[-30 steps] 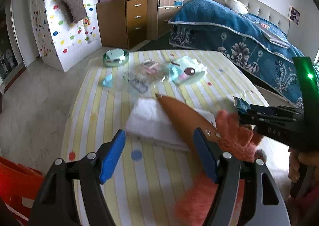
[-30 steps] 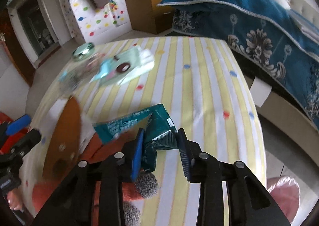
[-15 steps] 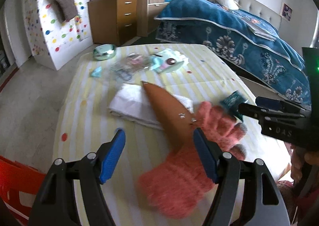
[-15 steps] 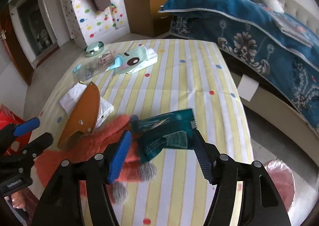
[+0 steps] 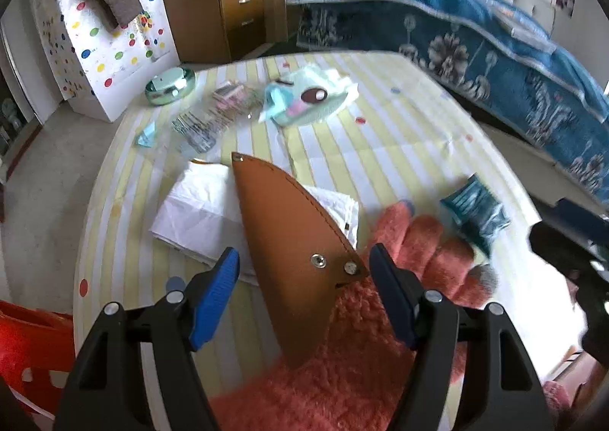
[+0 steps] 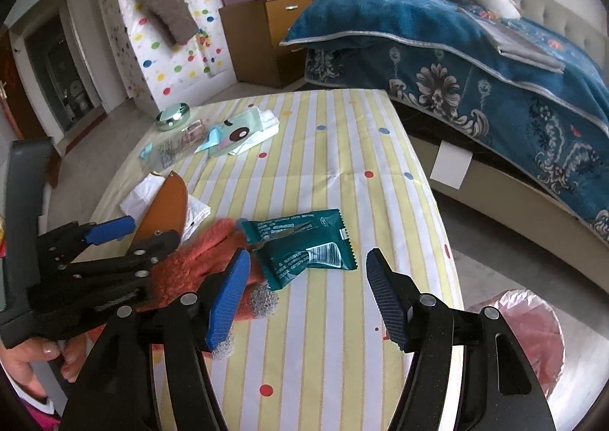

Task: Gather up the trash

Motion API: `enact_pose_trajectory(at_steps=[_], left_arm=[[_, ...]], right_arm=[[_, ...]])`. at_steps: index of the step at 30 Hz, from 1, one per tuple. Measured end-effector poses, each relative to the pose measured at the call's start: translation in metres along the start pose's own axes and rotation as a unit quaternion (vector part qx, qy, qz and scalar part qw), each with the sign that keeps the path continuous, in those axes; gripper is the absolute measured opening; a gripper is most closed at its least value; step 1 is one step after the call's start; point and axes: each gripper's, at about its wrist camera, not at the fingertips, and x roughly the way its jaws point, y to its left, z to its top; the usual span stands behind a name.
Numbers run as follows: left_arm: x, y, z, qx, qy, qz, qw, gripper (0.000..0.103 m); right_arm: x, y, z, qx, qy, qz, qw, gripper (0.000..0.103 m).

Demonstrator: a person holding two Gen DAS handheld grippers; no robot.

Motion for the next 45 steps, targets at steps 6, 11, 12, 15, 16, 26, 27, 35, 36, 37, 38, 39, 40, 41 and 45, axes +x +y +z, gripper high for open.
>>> enact_pose_trajectory(at_steps=[6,11,12,15,16,26,27,35,36,37,38,39,40,41,45], left_arm=[[0.001,0.002,-0.004,-0.001,-0.007,-0.006,1.0000,0.061],[-0.025,0.016,-0.012,-0.014,-0.048,-0.032,0.9982,0.039],[-0.031,0.021,-0.015,-0.018,-0.052,-0.039,0.9977,0.024],[-0.039,0.031,-0.022,-0.030,-0.049,-0.047,0.9972,0.011],[-0.038,0.032,-0.023,-0.028,-0.045,-0.046,0.9975,0.013],[-0.042,0.044,-0.037,-0.041,-0.049,-0.047,0.9968,0.075],[-0.042,0.042,-0.035,-0.037,-0.050,-0.048,0.9969,0.076],[-0.056,0.025,-0.033,-0.005,-0.061,-0.061,0.9963,0.089],[-0.054,0.024,-0.033,-0.005,-0.060,-0.058,0.9965,0.089],[-0.049,0.025,-0.030,-0.007,-0.054,-0.048,0.9974,0.089],[-0.045,0.026,-0.028,-0.011,-0.048,-0.041,0.9980,0.089],[-0.038,0.028,-0.024,-0.019,-0.040,-0.035,0.9984,0.089],[-0.031,0.030,-0.020,-0.031,-0.031,-0.032,0.9985,0.089],[-0.025,0.033,-0.017,-0.044,-0.020,-0.033,0.9983,0.087],[-0.011,0.032,-0.011,-0.062,0.000,-0.051,0.9967,0.081]], right_arm=[[-0.002,-0.001,-0.003,0.000,0.000,-0.005,1.000,0.064],[-0.004,-0.003,-0.007,0.002,-0.003,-0.007,1.000,0.064],[-0.003,-0.004,-0.008,0.001,-0.002,-0.007,1.000,0.064],[0.003,-0.008,-0.010,0.006,0.005,-0.005,1.000,0.068],[0.003,-0.009,-0.010,0.008,0.007,-0.004,1.000,0.068],[0.004,-0.005,-0.014,0.005,0.008,0.000,1.000,0.068],[0.005,-0.005,-0.015,0.005,0.008,0.000,1.000,0.068],[0.002,-0.006,-0.016,0.007,0.007,0.002,1.000,0.068],[0.002,-0.007,-0.016,0.009,0.007,0.002,1.000,0.068],[0.002,-0.008,-0.016,0.012,0.006,0.002,1.000,0.068],[0.002,-0.008,-0.016,0.014,0.005,0.002,1.000,0.068],[0.002,-0.008,-0.016,0.014,0.005,0.002,1.000,0.068],[0.001,-0.008,-0.017,0.014,0.004,0.002,1.000,0.068],[0.001,-0.009,-0.017,0.014,0.003,0.001,1.000,0.068],[0.001,-0.009,-0.020,0.013,0.004,-0.002,1.000,0.068]])
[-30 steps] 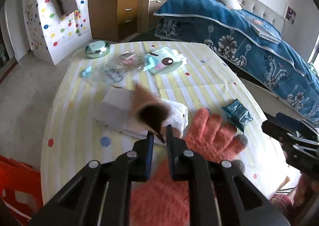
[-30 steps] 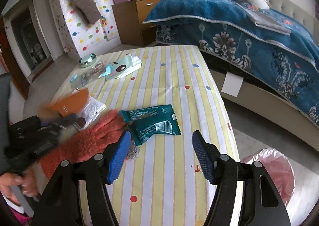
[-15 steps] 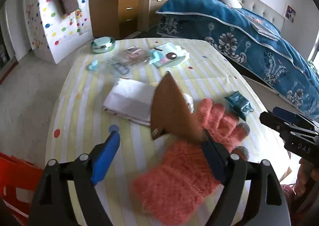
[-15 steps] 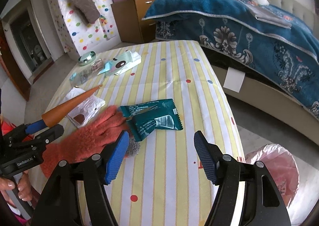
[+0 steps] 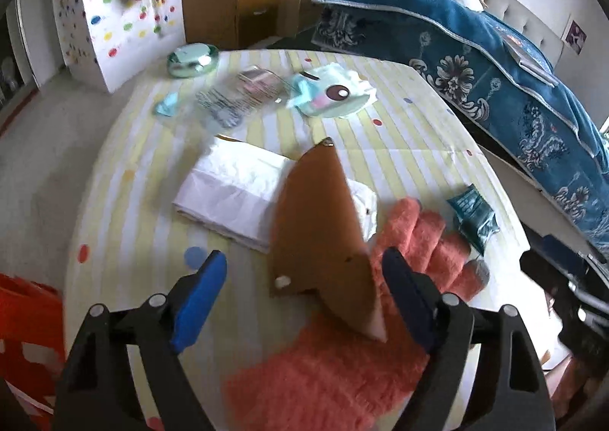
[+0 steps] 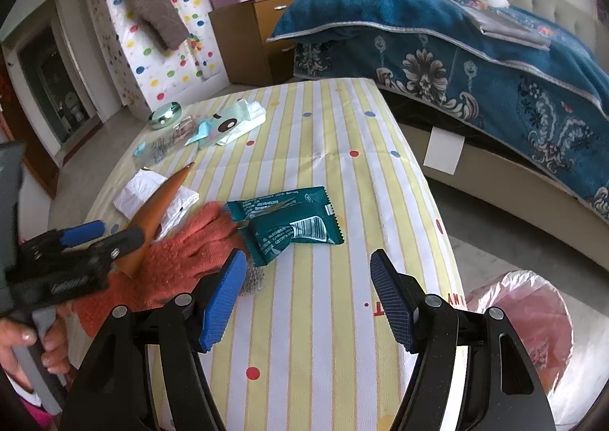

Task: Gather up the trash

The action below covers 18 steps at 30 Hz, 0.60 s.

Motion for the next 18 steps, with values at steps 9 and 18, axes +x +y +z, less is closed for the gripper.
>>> enact_pose_trajectory(at_steps=[9,18], left_arm=[[-0.007,-0.006,-0.007,0.024,-0.022,0.014,0.9994,0.053],[-0.051,-0.010,-0.013,0.040,-0.088,0.011,0.9953,0.053]], right_arm=[[0.001,-0.002,0.000,-0.003,-0.001,0.001,1.000,0.063],[0.011,-0.009,0.007,0.000,0.013,0.015,1.000,0.058]])
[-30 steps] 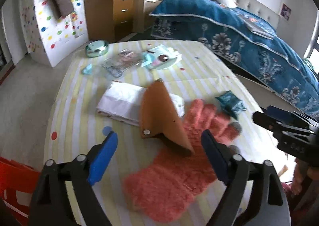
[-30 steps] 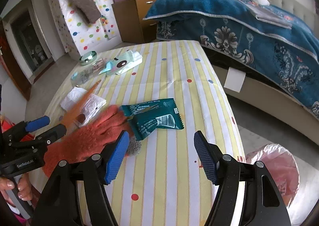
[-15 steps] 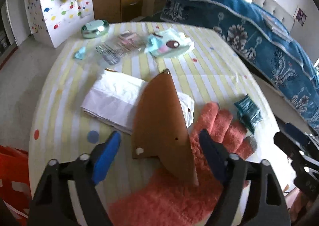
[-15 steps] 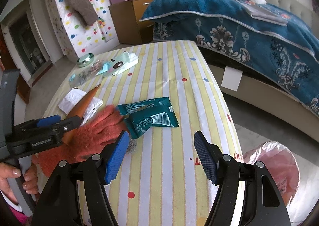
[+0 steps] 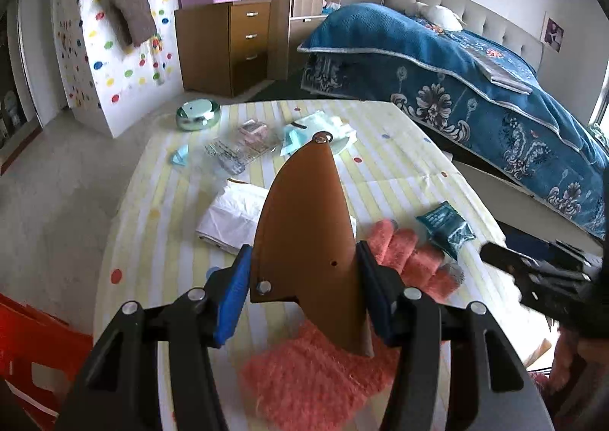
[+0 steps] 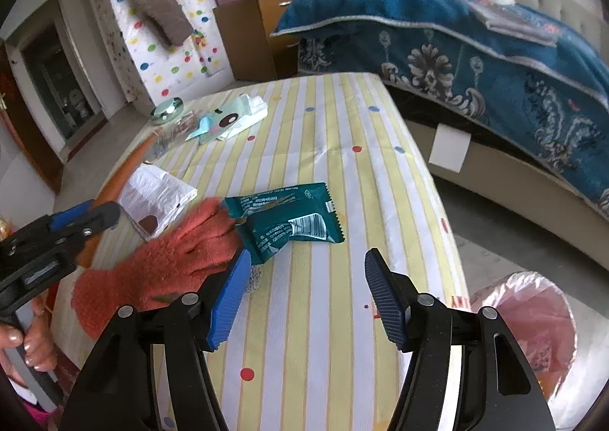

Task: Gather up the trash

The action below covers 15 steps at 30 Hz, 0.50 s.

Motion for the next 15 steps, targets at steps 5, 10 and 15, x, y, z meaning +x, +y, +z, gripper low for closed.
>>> enact_pose_trajectory(at_steps=[5,10,15], left_arm=[[0.000,-0.009,0.000,0.012,0.002,-0.009,0.9999,0.053],[0.003,-0.012,-0.002,0.016,0.007,-0.010,0.9998,0.053],[0.005,-0.013,-0.006,0.016,0.014,-0.010,0.9997,0.053]], right_arm=[[0.018,-0.003,0.011,-0.016,0.011,-0.018,1.000,0.042],[0.034,-0.001,0.012,-0.035,0.027,-0.020,0.999,0.042],[0.034,0.001,0.011,-0.053,0.029,-0.004,0.998,0.022]])
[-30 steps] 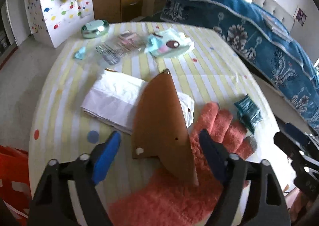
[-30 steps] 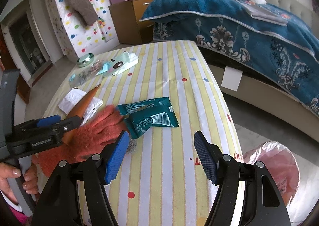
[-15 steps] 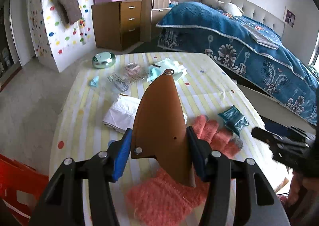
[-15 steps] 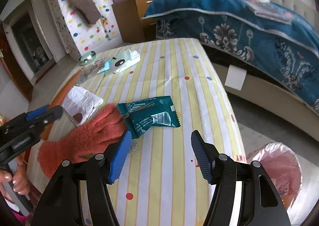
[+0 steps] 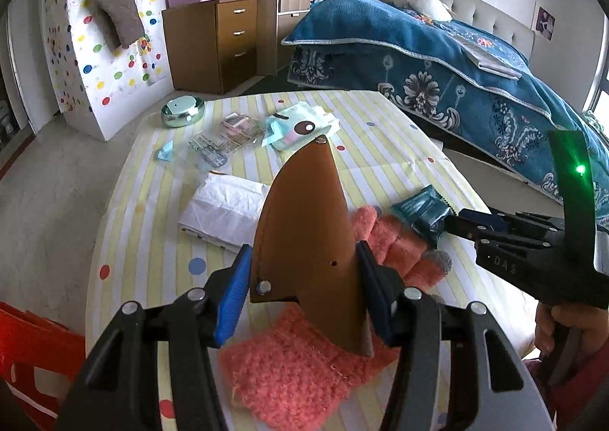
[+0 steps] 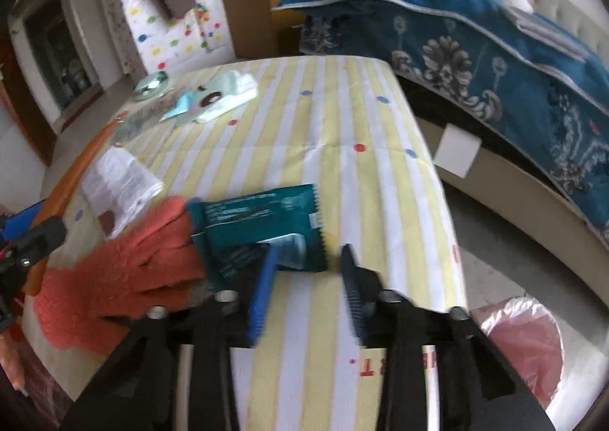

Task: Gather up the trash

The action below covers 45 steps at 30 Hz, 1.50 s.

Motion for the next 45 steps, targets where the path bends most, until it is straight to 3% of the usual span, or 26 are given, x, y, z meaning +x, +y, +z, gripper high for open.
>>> enact_pose_trajectory(at_steps=[2,3,13,14,17,19,23,26,29,31,32,33,37,39,42,45], left_arm=[[-0.002,-0.001,-0.002,0.001,0.001,0.000,1.0000,0.053],[-0.003,-0.001,-0.004,0.002,0.001,0.000,1.0000,0.053],[-0.024,-0.004,-0.008,0.001,-0.016,0.000,0.9999,0.053],[-0.025,-0.005,-0.009,0.001,-0.016,0.000,0.9999,0.053],[-0.025,-0.006,-0.011,0.001,-0.015,-0.002,0.9999,0.053],[-0.024,-0.006,-0.013,0.002,-0.013,-0.003,0.9999,0.053],[-0.020,-0.002,-0.014,-0.001,-0.009,-0.004,0.9999,0.053],[-0.018,0.001,-0.014,-0.004,-0.008,-0.003,1.0000,0.053],[-0.015,0.005,-0.014,-0.006,-0.005,-0.004,1.0000,0.053],[-0.013,0.006,-0.015,-0.007,-0.003,-0.004,1.0000,0.053],[-0.012,0.006,-0.015,-0.008,-0.001,-0.004,1.0000,0.053],[-0.011,0.006,-0.015,-0.009,0.000,-0.005,0.9999,0.053],[-0.013,0.002,-0.017,-0.008,0.000,-0.009,0.9999,0.053],[-0.016,0.000,-0.017,-0.006,-0.002,-0.009,0.9999,0.053],[-0.020,-0.002,-0.017,-0.004,-0.004,-0.010,0.9999,0.053],[-0.024,-0.005,-0.018,-0.002,-0.008,-0.009,0.9999,0.053]], right_arm=[[-0.004,0.002,-0.001,-0.001,-0.005,0.001,1.000,0.016],[-0.008,0.001,-0.002,0.003,-0.010,0.002,1.000,0.000],[-0.032,0.010,-0.009,0.003,-0.025,-0.002,1.000,0.000],[-0.031,0.010,-0.009,0.005,-0.018,0.002,1.000,0.002],[-0.030,0.013,-0.008,0.001,-0.019,0.003,1.000,0.028],[-0.027,0.017,-0.006,-0.008,-0.020,0.007,1.000,0.036],[-0.013,0.022,0.005,-0.037,-0.014,0.001,0.999,0.068],[0.005,0.021,0.010,-0.052,0.004,-0.011,0.999,0.077],[0.014,0.021,0.014,-0.054,0.016,0.005,0.998,0.078],[0.011,0.018,0.018,-0.052,0.012,0.016,0.998,0.075],[0.009,0.018,0.018,-0.048,0.013,0.023,0.999,0.066],[0.009,0.018,0.018,-0.047,0.013,0.023,0.999,0.050],[0.003,0.019,0.016,-0.045,0.004,0.022,0.999,0.036],[-0.003,0.019,0.014,-0.035,-0.002,0.038,0.999,0.019],[-0.007,0.016,0.011,-0.030,-0.007,0.045,0.999,0.005],[-0.009,0.018,0.012,-0.033,-0.003,0.039,0.999,0.002]])
